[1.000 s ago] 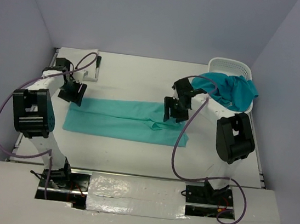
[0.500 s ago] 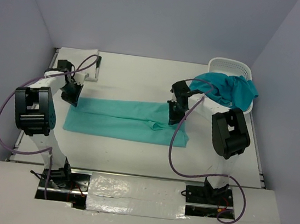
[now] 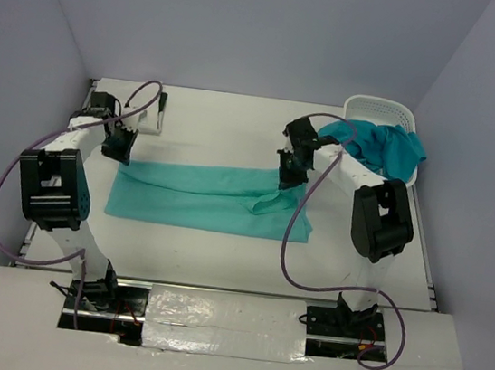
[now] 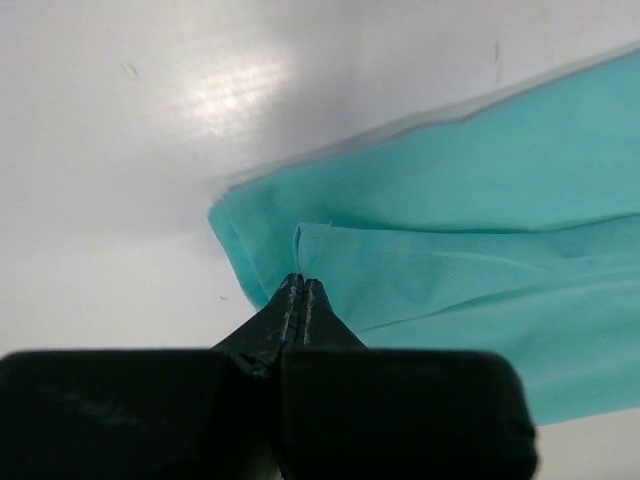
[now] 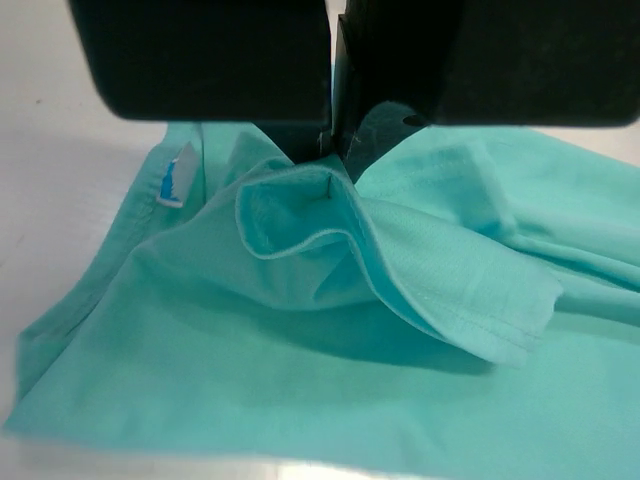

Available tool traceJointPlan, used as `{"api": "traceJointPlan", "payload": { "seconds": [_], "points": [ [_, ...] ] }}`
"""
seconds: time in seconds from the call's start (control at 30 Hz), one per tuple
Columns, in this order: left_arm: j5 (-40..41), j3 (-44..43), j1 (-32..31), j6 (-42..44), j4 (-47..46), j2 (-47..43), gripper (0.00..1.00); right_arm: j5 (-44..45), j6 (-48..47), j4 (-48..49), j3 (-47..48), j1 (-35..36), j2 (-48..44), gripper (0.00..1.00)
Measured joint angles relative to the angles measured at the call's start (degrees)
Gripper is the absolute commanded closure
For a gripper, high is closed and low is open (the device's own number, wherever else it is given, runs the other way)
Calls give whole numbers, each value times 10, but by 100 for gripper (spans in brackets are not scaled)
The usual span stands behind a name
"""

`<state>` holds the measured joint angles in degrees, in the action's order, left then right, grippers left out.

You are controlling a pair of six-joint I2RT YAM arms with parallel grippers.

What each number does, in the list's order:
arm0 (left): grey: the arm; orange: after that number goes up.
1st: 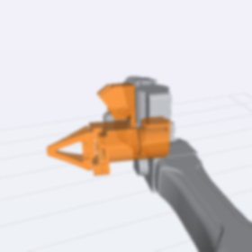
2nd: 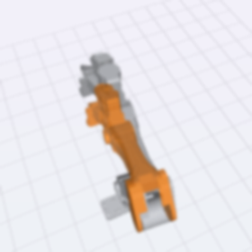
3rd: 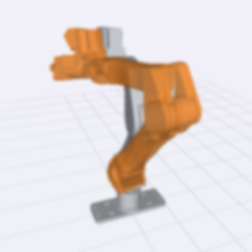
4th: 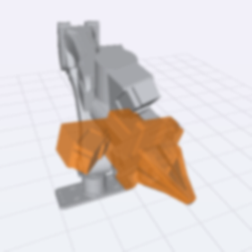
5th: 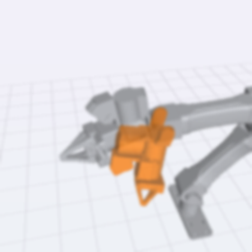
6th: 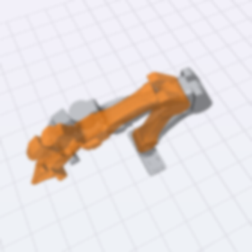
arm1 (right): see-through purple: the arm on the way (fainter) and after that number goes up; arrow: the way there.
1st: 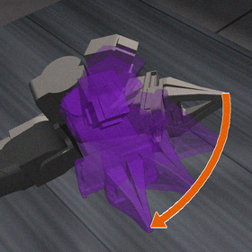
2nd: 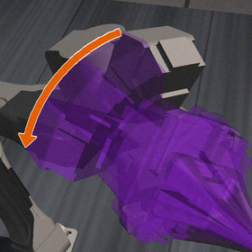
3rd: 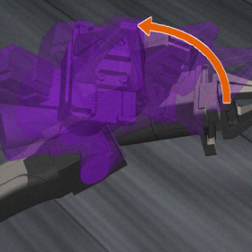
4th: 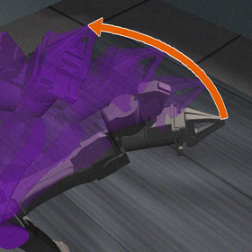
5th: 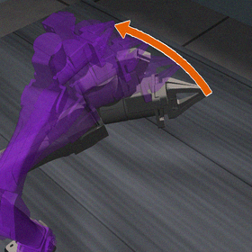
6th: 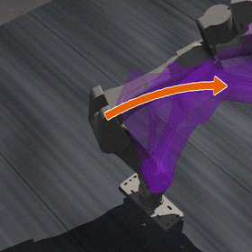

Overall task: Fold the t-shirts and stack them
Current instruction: Fold the other side of the tshirt into a rectangle

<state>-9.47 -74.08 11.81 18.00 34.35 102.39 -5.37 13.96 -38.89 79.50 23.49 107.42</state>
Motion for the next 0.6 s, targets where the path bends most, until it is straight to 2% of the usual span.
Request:
{"api": "traceJointPlan", "payload": {
  "seconds": [0.2, 0.37, 0.47, 0.6],
  "points": [
    [-19, -23, 0, -1, -47, -16, 100, -22, -4, -4, 64, -37, 15, 100],
    [-51, -27, 9, -2, -82, -23, 100, -26, -7, -13, 56, -60, 22, 100],
    [-73, 1, 14, 11, -90, -52, 100, -34, -7, -9, 25, -60, 16, 100],
    [-78, 81, 16, 46, -81, -109, 100, -48, -1, -10, -33, -57, 2, 100]
  ]
}}
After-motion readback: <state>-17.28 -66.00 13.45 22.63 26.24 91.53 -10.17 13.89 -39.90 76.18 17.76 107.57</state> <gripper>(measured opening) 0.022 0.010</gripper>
